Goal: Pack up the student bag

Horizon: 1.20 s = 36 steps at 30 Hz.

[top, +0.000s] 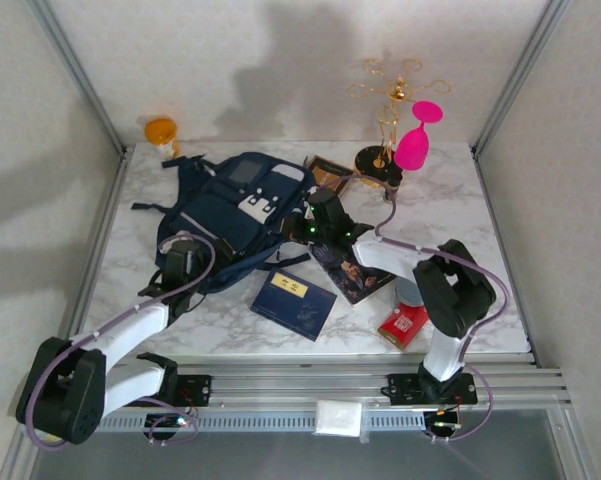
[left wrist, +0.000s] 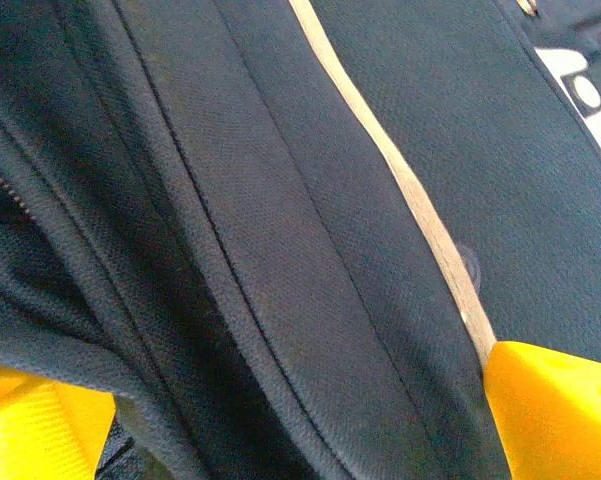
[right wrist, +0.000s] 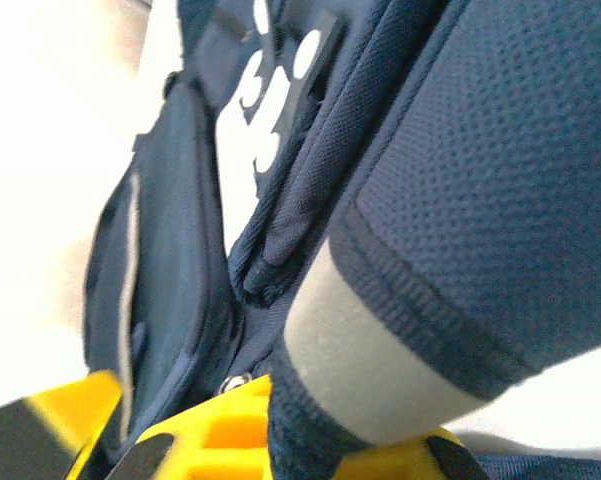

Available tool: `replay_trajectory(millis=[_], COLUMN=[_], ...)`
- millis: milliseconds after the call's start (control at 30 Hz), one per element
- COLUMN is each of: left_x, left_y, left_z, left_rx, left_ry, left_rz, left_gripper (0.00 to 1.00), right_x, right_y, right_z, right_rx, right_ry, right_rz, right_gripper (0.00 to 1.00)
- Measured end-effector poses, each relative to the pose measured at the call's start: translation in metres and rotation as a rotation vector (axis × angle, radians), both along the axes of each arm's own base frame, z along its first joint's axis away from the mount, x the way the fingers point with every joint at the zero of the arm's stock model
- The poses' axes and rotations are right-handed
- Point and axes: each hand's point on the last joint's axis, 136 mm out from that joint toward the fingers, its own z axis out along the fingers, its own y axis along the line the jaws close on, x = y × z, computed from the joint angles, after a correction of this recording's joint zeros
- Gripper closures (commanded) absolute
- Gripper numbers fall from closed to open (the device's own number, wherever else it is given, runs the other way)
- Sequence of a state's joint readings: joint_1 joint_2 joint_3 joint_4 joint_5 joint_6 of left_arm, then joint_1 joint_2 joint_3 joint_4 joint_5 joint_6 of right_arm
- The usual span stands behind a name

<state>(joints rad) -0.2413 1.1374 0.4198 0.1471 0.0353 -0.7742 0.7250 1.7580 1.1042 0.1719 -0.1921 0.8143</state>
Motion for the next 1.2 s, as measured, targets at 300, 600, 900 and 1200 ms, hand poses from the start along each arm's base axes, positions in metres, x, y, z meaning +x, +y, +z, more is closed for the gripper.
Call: replay_trajectory(millis=[300, 600, 900, 1200], left_x=[0.041, -0.007, -0.063, -0.095], left_y=[0.03, 0.029, -0.066, -0.148], left_z=[0.031, 0.074, 0.107, 0.062], left_rx=[0.019, 0.038, 0.016, 0.125], left_ry=[-0.029, -0.037, -0.084, -0.079], left_rz=[0.025, 0.012, -0.281, -0.566], left_gripper=[0.04, 0.07, 0.25, 0.33], right_x=[-0.013, -0.012, -0.017, -0.017], right_y=[0.0, -0.005, 0.005, 0.009], right_z=[0.019, 0.017, 0.031, 0.038], right_rx=[0.078, 0.161, 0.244, 0.298], right_ry=[0.034, 0.102, 0.126, 0.147], right_rz=[-0.147, -0.276, -0.289, -0.289], right_gripper=[1.0, 1.0, 1.0, 1.0])
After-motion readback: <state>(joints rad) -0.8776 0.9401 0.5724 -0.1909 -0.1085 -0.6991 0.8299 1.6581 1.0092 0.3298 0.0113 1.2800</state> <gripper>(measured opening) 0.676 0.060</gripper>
